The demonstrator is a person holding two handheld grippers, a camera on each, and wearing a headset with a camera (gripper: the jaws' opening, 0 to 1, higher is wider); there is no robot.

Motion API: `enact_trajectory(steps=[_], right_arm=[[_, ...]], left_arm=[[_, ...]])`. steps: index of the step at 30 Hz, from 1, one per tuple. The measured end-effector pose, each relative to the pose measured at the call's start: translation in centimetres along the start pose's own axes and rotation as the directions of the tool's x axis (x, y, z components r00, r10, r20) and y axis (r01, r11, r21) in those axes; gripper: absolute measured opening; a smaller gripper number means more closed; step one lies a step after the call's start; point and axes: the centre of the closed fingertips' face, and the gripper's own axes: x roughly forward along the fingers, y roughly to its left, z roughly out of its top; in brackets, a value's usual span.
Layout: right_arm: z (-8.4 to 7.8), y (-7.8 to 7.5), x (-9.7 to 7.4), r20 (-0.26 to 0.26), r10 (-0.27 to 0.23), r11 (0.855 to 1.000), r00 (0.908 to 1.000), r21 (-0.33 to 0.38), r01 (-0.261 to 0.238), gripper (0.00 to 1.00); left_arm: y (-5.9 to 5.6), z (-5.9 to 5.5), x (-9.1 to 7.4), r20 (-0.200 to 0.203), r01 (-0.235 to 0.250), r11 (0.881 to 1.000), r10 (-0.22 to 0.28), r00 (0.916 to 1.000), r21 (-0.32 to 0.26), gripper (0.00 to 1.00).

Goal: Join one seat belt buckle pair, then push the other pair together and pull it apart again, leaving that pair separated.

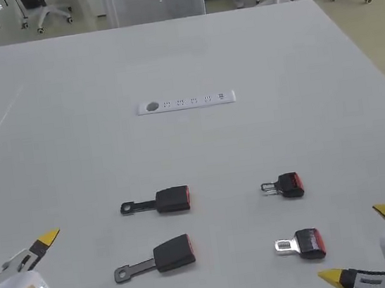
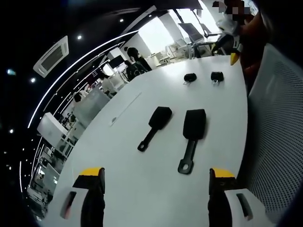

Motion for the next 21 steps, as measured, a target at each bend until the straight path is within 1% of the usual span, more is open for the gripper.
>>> enact_trajectory(steps=[3,8,11,15,18,20,21], right_arm=[[0.1,-0.1,0.0,0.006,-0.016,1.000,0.9999,-0.006,0.016,1.00],[0.0,-0.1,0.0,0.006,-0.014,1.000,0.9999,-0.011,0.014,0.99],[0.0,0.1,0.1,-0.004,-0.004,0.999,1.0000,-0.039,0.004,0.99],[0.0,0.2,0.1,-0.014,0.011,0.997,0.9998,-0.081,-0.012,0.93],[-0.1,0.4,0.2,-0.021,0.024,0.995,0.9995,-0.092,-0.026,0.87],[-0.4,0.8,0.4,-0.039,0.042,0.993,0.9984,-0.106,-0.046,0.82],[-0.6,1.1,0.5,-0.062,0.053,0.986,0.9967,-0.152,-0.062,0.81]], left_arm=[[0.0,-0.1,0.0,-0.001,0.002,1.000,-0.002,1.0000,0.002,0.95],[-0.2,-0.2,0.1,-0.006,0.007,1.000,-0.007,1.0000,0.005,0.96],[-0.4,-0.4,0.2,-0.019,0.016,1.000,-0.016,0.9997,0.016,0.96],[-0.8,-0.8,0.3,-0.036,0.035,0.999,-0.034,0.9988,0.018,0.96],[-1.1,-0.9,0.3,-0.044,0.049,0.998,-0.048,0.9979,0.027,0.94],[-1.3,-1.0,0.3,-0.054,0.063,0.998,-0.062,0.9966,0.028,0.90],[-1.6,-1.2,0.2,-0.067,0.087,0.996,-0.086,0.9941,0.019,0.83]])
